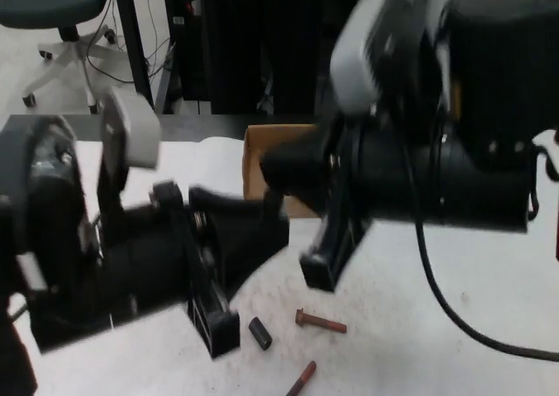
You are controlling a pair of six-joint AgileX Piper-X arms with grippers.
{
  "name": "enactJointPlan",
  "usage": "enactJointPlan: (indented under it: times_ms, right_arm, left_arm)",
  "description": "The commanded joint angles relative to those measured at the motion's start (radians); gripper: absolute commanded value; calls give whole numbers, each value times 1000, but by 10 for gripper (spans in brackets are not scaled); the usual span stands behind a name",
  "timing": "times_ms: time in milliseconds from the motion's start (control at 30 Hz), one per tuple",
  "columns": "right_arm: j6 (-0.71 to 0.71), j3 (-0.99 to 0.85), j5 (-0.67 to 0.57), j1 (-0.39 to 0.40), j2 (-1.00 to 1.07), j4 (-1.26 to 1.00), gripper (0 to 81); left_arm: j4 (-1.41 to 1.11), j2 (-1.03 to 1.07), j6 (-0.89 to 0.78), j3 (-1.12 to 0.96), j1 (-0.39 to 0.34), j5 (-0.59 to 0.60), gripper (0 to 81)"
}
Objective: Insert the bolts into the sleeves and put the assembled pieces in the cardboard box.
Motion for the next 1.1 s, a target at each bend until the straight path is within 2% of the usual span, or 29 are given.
enactJointPlan:
  times_ms: [0,100,233,333,467,500,667,800,967,1067]
  right_arm:
    - [-47,1,11,-33,34,171,9]
    - [-90,1,11,-68,87,264,9]
    - [-254,1,11,-100,172,366,18]
    - [-283,1,-4,-101,224,390,136]
    - [-283,1,-35,-98,257,376,423]
    - [-285,1,-35,-98,262,373,461]
    - [-434,1,-35,-96,295,372,407]
    - [-591,1,-46,-68,348,372,395]
    - [-783,1,-43,5,395,331,391]
    - [-820,1,-40,50,423,268,352]
  left_arm:
    - [49,-9,74,-12,-1,-79,3]
    - [76,-9,94,-12,-1,-130,3]
    - [94,-9,106,-12,1,-215,3]
    - [132,-14,109,-12,17,-267,3]
    - [239,-14,215,-12,76,-276,3]
    - [283,-14,239,-12,92,-290,3]
    - [461,-14,348,-12,196,-315,3]
    - [465,-14,431,-12,252,-315,3]
    - [465,-14,467,-12,285,-315,3]
    - [465,-14,467,-12,293,-315,3]
